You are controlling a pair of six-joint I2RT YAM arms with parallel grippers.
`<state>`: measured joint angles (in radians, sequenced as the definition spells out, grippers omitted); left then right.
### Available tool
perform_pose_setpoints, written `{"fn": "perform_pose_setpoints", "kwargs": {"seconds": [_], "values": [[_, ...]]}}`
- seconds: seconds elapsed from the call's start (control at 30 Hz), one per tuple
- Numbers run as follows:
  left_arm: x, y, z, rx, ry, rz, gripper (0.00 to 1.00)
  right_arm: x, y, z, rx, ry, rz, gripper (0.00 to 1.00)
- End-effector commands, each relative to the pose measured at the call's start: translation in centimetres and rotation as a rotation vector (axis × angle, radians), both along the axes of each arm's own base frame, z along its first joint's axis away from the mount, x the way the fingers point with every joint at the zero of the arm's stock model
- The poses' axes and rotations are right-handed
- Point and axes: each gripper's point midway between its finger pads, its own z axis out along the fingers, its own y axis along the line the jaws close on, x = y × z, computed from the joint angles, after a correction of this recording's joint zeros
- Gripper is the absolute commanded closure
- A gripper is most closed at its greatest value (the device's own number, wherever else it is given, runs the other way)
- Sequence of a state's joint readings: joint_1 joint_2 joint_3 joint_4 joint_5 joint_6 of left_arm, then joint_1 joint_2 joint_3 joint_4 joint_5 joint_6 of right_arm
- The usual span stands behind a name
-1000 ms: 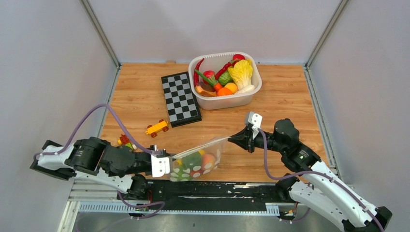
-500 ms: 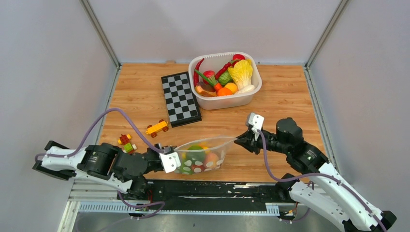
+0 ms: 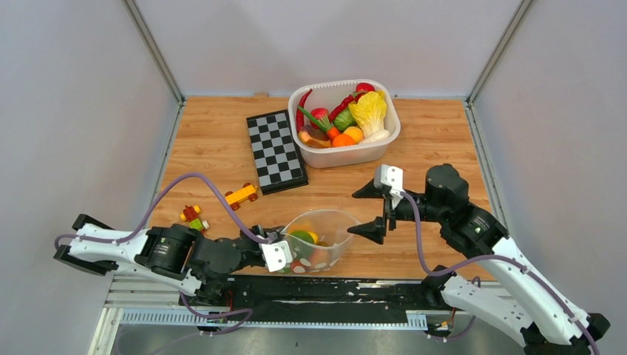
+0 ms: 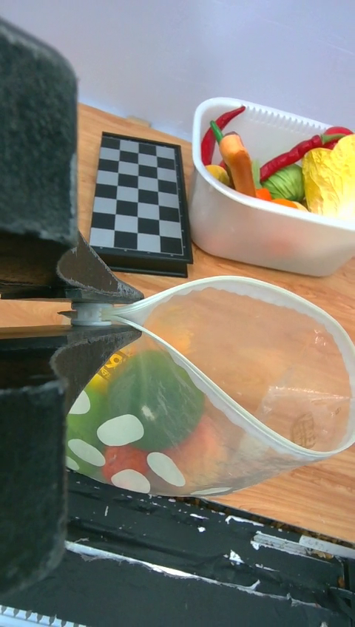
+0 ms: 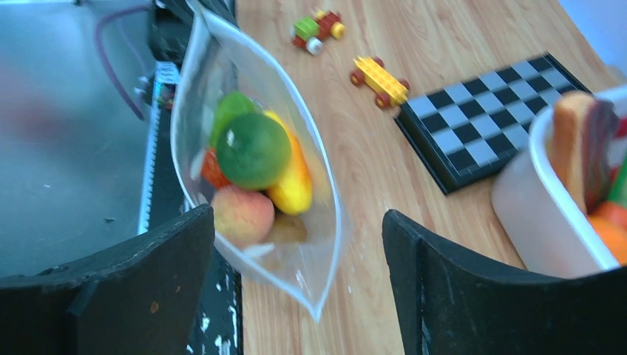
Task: Place the food in the zip-top bag and seal the zipper
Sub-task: Zip the zipper food storage bag at the center of the board.
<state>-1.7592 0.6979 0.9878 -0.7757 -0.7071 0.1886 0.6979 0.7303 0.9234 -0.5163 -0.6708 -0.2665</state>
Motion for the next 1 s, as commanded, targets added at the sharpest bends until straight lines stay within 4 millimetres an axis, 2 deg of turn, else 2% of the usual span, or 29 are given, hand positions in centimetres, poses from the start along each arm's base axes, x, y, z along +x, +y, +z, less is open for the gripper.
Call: {"fn": "perform_pose_setpoints", "kwargs": {"seconds": [0.0,0.17,0.23,0.37,0.57,0.77,0.97], "values": [[-0.5,-1.4,2.7,-0.054,0.002,-0.026,1.00,-1.8,3.4,4.2,0.080,-0.045,0.170,0.16],[-0.8,-2.0,3.3,-0.044,0.017,-0.034,1.00,-3.3,7.4,3.3,0.020,-0.142,0.228,0.15],[-1.0,-2.1,3.5,-0.053,0.025,-0.042,1.00,-3.1,8.7,2.4,0.003,-0.150,0.237,0.14],[-1.4,-2.2,3.6,-0.066,0.042,-0.064,1.00,-3.0,10.1,2.3,0.009,-0.168,0.258,0.14],[-1.5,-2.1,3.3,-0.055,0.057,-0.062,1.00,-2.7,10.7,3.8,0.048,-0.220,0.231,0.14],[-1.5,-2.2,3.5,-0.057,0.055,-0.058,1.00,-4.0,10.5,4.6,0.101,-0.272,0.287,0.13],[-2.1,-3.0,3.6,-0.037,0.053,-0.106,1.00,-4.8,11.4,2.4,0.011,-0.280,0.408,0.12]]}}
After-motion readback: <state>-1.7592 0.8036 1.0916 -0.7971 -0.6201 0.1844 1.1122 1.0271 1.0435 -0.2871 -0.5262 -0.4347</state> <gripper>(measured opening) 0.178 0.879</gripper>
